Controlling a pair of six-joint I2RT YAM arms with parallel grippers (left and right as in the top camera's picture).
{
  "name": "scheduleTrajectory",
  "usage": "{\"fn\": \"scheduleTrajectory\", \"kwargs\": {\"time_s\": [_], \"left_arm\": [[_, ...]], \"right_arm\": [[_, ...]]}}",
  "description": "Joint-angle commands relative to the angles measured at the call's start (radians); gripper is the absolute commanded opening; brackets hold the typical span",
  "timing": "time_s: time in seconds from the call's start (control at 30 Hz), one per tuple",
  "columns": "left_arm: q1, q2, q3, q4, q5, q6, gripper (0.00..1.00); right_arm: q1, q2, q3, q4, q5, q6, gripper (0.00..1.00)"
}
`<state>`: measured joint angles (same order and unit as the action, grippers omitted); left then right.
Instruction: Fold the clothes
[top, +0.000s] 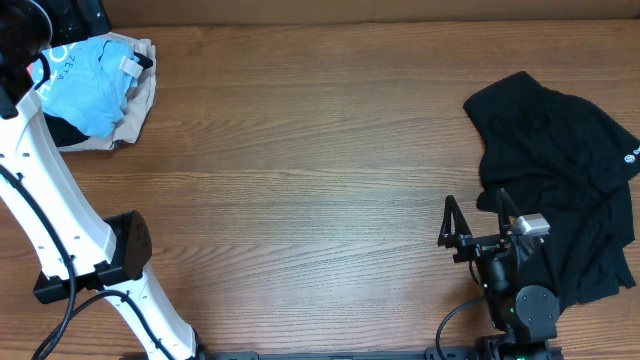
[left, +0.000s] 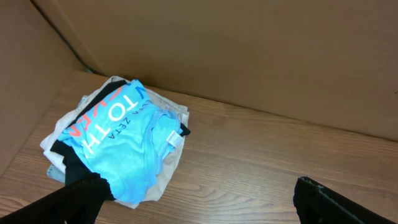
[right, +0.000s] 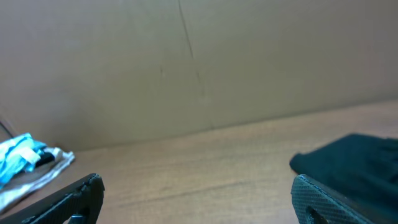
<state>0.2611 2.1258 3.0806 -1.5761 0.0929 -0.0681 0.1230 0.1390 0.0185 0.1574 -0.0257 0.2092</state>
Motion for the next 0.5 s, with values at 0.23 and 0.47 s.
{"fn": "scheduleTrajectory", "kwargs": {"time_s": [0.23,0.47], "left_arm": [[-0.007,0.002,-0.003,0.002,-0.003,0.019,1.00],[-0.007,0.002,-0.003,0.002,-0.003,0.019,1.00]], "right_arm": [[-0.006,-0.057,-0.010,-0.020,0.006,0.000,1.00],[-0.006,-0.137,-0.010,-0.142,0.005,0.000,1.00]]}}
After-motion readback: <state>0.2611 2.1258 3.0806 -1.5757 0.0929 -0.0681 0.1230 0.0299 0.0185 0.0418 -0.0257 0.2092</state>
